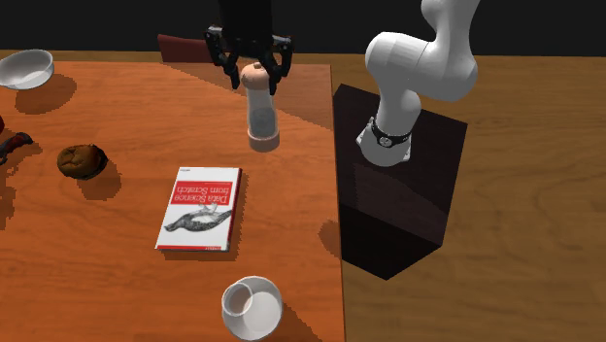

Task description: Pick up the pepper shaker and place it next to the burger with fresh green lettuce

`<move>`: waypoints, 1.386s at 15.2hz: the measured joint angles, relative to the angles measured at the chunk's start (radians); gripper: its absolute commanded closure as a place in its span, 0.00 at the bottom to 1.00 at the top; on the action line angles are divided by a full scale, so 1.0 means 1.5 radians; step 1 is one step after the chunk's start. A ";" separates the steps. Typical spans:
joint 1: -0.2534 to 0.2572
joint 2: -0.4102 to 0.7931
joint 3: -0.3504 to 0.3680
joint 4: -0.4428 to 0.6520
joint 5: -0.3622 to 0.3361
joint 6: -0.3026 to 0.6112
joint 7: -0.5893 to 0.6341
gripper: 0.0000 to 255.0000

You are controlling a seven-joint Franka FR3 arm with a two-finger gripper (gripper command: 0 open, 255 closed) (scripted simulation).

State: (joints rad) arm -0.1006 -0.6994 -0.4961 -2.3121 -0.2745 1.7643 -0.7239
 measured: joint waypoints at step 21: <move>0.025 0.085 -0.026 0.207 0.027 -0.118 -0.052 1.00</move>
State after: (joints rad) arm -0.0634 -0.5725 -0.5348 -2.0014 -0.2336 1.5880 -0.8016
